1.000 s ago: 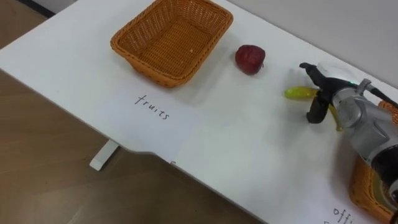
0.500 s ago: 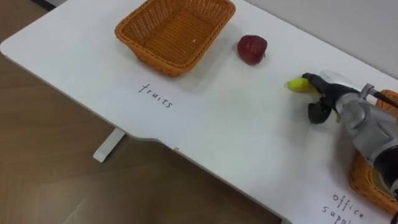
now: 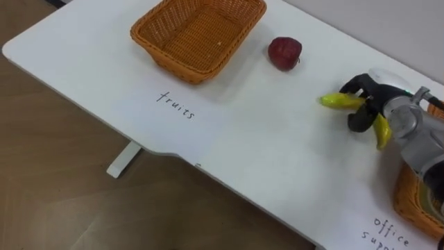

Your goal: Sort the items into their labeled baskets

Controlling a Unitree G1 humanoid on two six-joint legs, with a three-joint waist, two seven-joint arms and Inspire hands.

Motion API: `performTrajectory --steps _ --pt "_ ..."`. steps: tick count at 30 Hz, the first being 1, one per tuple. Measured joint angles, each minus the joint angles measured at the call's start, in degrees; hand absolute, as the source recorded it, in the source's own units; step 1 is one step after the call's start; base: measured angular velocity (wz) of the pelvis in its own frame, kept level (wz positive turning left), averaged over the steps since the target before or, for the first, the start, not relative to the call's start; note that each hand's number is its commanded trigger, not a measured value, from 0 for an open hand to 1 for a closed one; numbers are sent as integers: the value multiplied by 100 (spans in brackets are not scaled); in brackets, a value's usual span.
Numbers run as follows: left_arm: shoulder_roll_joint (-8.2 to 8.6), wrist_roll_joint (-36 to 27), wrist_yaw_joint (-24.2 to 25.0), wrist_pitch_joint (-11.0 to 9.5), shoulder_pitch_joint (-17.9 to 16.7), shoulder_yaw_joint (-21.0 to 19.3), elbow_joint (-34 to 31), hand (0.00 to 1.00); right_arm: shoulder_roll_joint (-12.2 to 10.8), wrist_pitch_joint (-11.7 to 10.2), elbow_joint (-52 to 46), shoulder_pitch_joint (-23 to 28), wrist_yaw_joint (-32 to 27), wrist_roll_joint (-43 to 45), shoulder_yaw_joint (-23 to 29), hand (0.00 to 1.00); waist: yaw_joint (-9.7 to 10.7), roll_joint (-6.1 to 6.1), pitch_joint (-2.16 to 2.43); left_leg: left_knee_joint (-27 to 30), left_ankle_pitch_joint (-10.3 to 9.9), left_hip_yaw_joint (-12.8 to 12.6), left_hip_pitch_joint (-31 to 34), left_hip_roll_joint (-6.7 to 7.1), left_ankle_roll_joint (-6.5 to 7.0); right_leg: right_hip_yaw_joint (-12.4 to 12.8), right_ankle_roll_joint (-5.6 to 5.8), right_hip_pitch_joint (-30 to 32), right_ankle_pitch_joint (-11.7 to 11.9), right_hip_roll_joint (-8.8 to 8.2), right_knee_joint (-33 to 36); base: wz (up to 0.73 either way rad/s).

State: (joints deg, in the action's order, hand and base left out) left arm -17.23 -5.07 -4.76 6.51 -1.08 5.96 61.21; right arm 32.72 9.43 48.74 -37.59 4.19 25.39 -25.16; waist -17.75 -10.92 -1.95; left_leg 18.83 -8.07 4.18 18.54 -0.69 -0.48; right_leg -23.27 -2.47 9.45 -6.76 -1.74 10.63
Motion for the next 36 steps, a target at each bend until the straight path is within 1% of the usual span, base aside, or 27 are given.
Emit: performTrajectory --steps 2,4,7,13,19,25,26,27,28,30,33,35,36 --pt "1 3 15 -70 -2 0 10 0 12 14 2 -21 -121 -2 28 100 -4 25 -19 -20 -1 10 -4 11 2 -17 9 0 -6 -11 -2 0" --pt "-6 6 11 -72 -8 -4 19 0 16 27 -4 -50 -138 -1 38 100 -3 36 -28 -47 -1 10 -16 20 4 -17 14 2 -9 -16 -8 0" --pt "-9 5 5 -72 -9 -3 27 0 53 -14 -7 -63 -143 4 57 100 9 28 -29 -71 -2 10 -15 22 5 -14 14 18 -9 -16 -9 0" --pt "-8 12 3 -146 0 -3 47 0 52 1 -1 -88 -80 -8 35 100 6 2 -31 -120 -1 4 -12 23 5 -18 14 47 -9 -17 -13 -1" --pt "-7 12 8 -171 28 -3 67 0 54 10 8 -86 -46 -37 16 100 8 -19 -42 -118 -3 17 -11 23 6 -8 13 48 -8 -15 1 -1" --pt "-8 5 41 -177 33 -7 64 0 59 10 -20 -39 -58 -322 89 100 24 -26 -38 -120 -8 49 -13 17 1 -3 12 33 -7 -8 15 3" --pt "-8 5 41 -177 30 -14 64 0 59 9 -24 -31 -58 -386 164 100 26 -35 -31 -119 -8 47 -12 16 1 0 11 32 -7 -8 14 0" --pt "-8 11 40 -177 31 -14 64 0 59 11 -24 -30 -58 -413 181 100 26 -58 -14 -119 -8 41 -15 15 1 3 11 31 -7 -8 14 0" --pt "-8 12 36 -177 29 -13 66 0 59 11 -24 -29 -57 -473 184 100 31 -49 -21 -112 -14 34 -34 13 2 8 12 8 -7 -5 7 0" --pt "-7 10 29 -177 22 -19 66 0 60 25 -118 7 -16 -506 201 100 41 -38 -29 -127 -25 33 -106 17 2 28 12 -45 -7 -6 6 -3" --pt "-5 18 30 -177 -1 -57 79 0 62 47 -485 96 105 -464 214 100 98 -39 -27 -147 -36 18 -135 15 -1 70 13 -52 -7 -4 -1 -7" --pt "8 15 37 -180 -47 -119 78 0 57 31 -800 118 272 -446 213 100 109 -42 -22 -204 -35 -98 -202 -3 2 185 13 -41 -7 -9 0 -23" --pt "17 13 39 -181 -64 -158 77 0 57 19 -932 145 304 -446 213 100 135 -37 -19 -221 -34 -103 -220 -3 4 192 14 -49 -8 -14 0 -15"
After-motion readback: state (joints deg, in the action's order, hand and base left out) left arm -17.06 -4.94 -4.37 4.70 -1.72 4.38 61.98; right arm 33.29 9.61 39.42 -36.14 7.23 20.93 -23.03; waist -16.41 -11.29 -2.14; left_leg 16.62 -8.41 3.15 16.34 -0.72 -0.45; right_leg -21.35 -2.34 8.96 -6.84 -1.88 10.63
